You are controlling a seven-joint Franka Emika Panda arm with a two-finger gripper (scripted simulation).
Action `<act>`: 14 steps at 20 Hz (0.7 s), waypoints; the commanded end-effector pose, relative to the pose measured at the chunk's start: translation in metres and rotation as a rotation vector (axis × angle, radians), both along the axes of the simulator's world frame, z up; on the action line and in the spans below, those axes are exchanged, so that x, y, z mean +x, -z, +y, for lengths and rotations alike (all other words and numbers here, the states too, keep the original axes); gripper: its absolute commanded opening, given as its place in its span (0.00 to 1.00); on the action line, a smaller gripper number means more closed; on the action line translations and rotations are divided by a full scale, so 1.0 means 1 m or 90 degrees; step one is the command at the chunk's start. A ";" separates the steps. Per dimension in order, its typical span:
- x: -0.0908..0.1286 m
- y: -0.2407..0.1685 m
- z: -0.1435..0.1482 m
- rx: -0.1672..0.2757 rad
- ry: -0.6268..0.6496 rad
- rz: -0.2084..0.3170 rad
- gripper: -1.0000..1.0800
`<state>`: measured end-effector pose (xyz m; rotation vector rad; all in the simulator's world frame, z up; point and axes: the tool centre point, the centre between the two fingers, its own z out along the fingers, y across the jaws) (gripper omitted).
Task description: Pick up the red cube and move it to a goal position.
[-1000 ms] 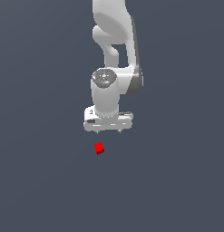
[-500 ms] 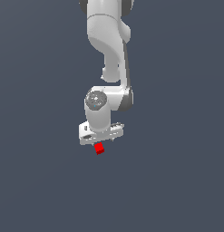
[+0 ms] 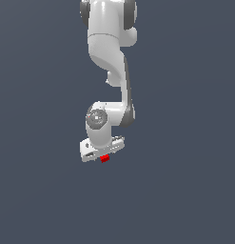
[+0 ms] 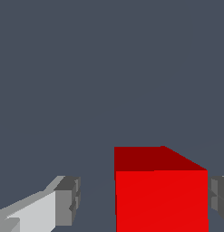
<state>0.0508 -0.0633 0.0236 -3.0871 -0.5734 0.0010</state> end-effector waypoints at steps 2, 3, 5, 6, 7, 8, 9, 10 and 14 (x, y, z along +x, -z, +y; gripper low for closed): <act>0.003 0.005 -0.002 -0.001 -0.012 0.000 0.96; 0.004 0.006 -0.002 -0.001 -0.013 0.000 0.96; 0.004 0.006 -0.002 -0.001 -0.013 -0.001 0.96; 0.004 0.005 -0.002 -0.001 -0.012 -0.001 0.96; 0.003 0.004 -0.002 -0.001 -0.010 -0.001 0.96; 0.003 0.004 -0.001 -0.001 -0.009 -0.001 0.96; 0.003 0.004 -0.001 -0.001 -0.009 -0.001 0.96; 0.003 0.004 -0.001 -0.001 -0.009 -0.001 0.00; 0.003 0.004 -0.001 -0.001 -0.009 -0.001 0.00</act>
